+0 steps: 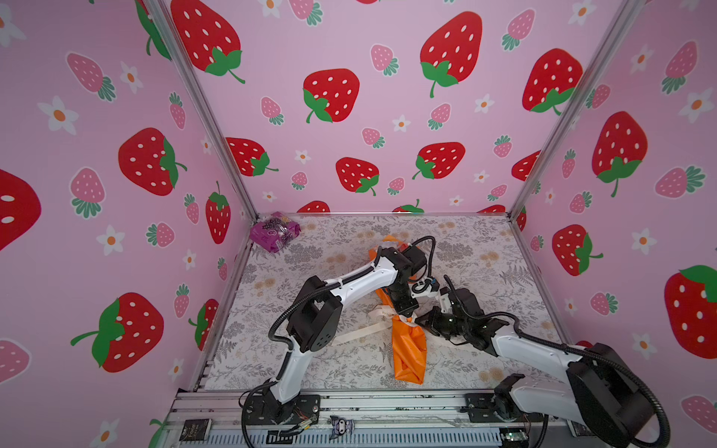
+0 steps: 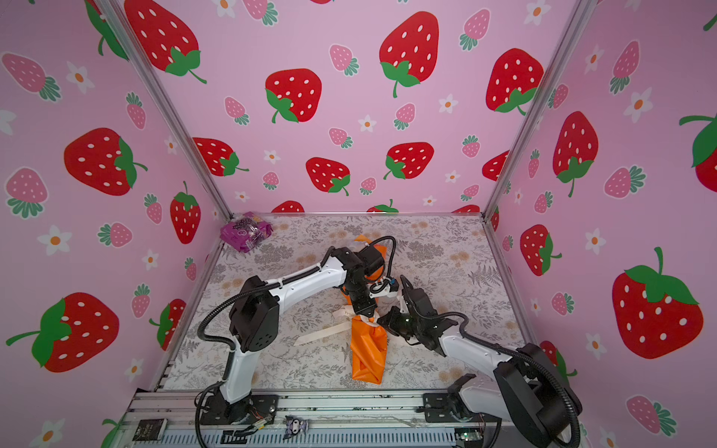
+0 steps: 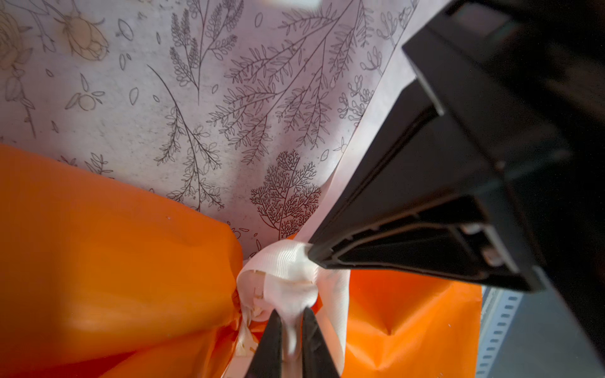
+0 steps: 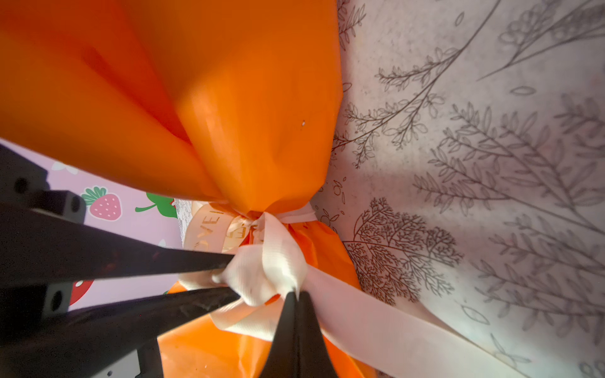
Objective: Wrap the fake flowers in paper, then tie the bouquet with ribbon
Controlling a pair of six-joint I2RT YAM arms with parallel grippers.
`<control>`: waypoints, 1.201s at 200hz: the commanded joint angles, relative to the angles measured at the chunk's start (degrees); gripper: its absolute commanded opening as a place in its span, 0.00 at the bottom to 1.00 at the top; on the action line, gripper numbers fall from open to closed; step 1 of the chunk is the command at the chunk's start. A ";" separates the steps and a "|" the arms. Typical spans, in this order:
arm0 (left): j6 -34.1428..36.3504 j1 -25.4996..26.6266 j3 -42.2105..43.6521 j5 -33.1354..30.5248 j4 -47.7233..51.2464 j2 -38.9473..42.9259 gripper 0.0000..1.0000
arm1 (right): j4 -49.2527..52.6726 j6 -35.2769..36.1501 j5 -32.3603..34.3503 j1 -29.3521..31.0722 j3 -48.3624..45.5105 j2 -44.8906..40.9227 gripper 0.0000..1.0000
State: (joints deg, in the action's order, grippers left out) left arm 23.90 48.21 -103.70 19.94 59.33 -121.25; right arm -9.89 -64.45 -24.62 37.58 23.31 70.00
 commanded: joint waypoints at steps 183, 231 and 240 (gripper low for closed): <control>-18.88 -10.25 1.95 16.59 -9.49 5.17 0.00 | 1.89 3.91 3.07 -5.61 5.26 1.26 0.00; -22.76 -10.59 -5.06 17.53 -8.18 -0.60 0.00 | 4.84 9.89 1.11 -10.20 11.15 6.08 0.00; -22.66 -10.59 -6.75 16.78 -6.49 -2.14 0.00 | 4.94 10.83 0.14 -10.50 11.74 6.62 0.00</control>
State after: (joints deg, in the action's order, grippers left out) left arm 3.31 37.71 -105.21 36.27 49.98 -119.81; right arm -8.47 -57.65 -23.68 28.51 33.28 75.07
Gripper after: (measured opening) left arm 0.041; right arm 0.046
